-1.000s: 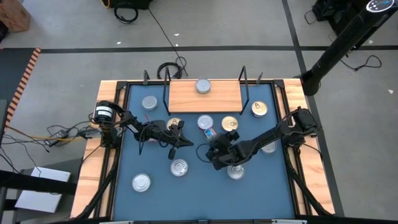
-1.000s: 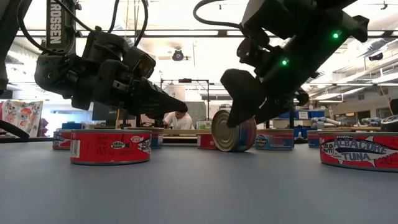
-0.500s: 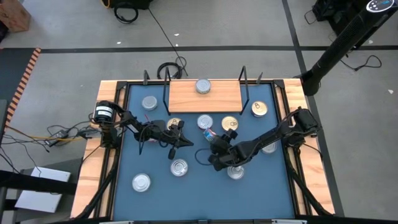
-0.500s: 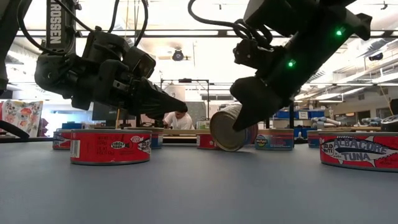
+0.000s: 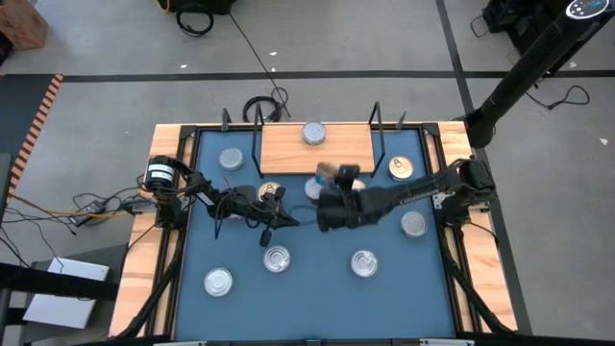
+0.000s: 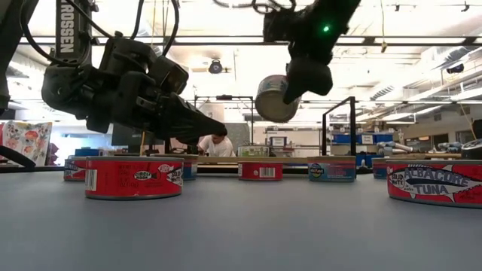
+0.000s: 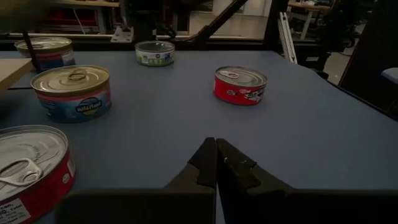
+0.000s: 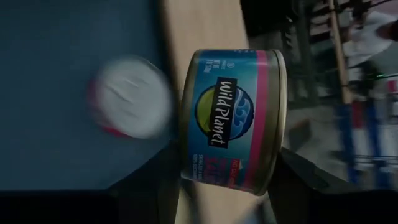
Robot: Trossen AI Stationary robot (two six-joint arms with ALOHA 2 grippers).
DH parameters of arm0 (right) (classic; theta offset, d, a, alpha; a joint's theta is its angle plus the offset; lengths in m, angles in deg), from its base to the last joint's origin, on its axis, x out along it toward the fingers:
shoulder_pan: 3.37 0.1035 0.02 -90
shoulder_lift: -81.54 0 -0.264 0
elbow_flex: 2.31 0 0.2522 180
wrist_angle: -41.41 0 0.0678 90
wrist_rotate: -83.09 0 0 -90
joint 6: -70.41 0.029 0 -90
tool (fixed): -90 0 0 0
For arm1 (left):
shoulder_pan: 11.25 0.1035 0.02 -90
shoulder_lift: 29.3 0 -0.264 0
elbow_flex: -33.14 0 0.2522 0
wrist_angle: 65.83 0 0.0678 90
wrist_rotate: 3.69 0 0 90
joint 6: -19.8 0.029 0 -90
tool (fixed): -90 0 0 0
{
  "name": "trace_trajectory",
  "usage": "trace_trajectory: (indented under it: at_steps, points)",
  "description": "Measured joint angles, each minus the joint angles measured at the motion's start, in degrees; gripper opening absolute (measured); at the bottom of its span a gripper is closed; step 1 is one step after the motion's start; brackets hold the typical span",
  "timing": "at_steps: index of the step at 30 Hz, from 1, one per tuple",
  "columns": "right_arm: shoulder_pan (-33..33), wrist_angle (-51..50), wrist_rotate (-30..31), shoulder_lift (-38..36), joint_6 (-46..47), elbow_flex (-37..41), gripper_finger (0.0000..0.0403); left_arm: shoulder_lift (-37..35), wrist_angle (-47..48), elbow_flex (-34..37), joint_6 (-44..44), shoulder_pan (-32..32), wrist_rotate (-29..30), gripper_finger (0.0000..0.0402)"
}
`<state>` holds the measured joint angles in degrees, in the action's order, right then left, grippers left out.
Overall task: Stack canned seafood by type on shelf
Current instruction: Put the blue tuna can on the shelf
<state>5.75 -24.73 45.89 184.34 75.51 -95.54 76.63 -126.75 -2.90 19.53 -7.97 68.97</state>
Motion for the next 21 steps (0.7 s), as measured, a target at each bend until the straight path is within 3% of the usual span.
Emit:
trace_trajectory:
  at_steps: [6,11,21]
  points:
    - [-10.21,0.05,0.29,0.0,-15.68,-1.13,0.0189,0.0,-0.04,0.0,0.0,-0.03,0.0,0.0005]
    - [-19.26,2.11,-0.36,0.02,-23.45,-1.13,0.0189,0.0,-0.04,0.0,0.24,-0.03,0.0,0.0005]
    - [-29.64,11.06,-11.4,0.16,-32.54,-1.13,0.0189,0.0,-0.04,0.0,0.26,-0.03,0.0,0.0005]
